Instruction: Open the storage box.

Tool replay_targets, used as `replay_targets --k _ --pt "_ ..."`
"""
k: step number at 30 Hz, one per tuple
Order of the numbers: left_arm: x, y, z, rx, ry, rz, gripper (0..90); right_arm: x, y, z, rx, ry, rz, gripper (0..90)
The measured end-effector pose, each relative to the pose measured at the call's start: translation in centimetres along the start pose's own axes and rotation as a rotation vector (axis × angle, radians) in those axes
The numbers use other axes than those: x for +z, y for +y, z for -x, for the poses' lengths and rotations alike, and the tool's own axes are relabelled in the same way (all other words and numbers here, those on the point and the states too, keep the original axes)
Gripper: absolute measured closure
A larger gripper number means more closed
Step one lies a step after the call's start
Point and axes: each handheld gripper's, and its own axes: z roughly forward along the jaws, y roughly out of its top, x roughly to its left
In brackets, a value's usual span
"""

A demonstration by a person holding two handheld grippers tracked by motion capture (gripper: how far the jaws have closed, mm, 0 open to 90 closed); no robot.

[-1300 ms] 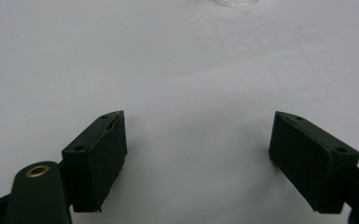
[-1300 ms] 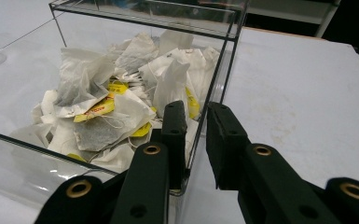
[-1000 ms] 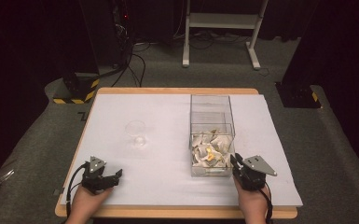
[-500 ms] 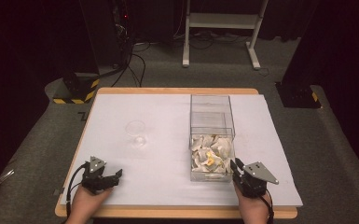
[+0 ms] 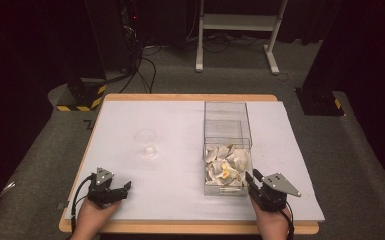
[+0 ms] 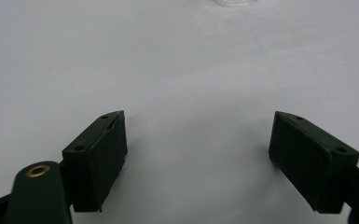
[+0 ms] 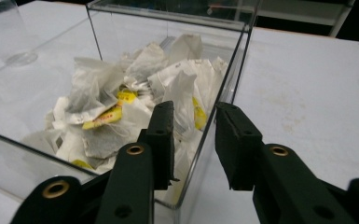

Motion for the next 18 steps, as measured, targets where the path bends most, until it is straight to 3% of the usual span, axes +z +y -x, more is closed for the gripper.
replay_targets --k 7,11,18 --pt "0.0 0.0 0.0 -0.005 0.0 0.001 19.6 -0.3 1.6 0.2 -0.017 0.017 0.036 61.0" --pt "0.0 0.0 0.1 -0.01 0.001 0.004 19.6 -0.4 2.5 1.6 0.001 0.01 0.069 57.7" --pt "0.0 -0.1 0.1 -0.013 0.003 0.007 19.8 -0.1 2.8 3.4 0.008 -0.021 0.074 57.4"
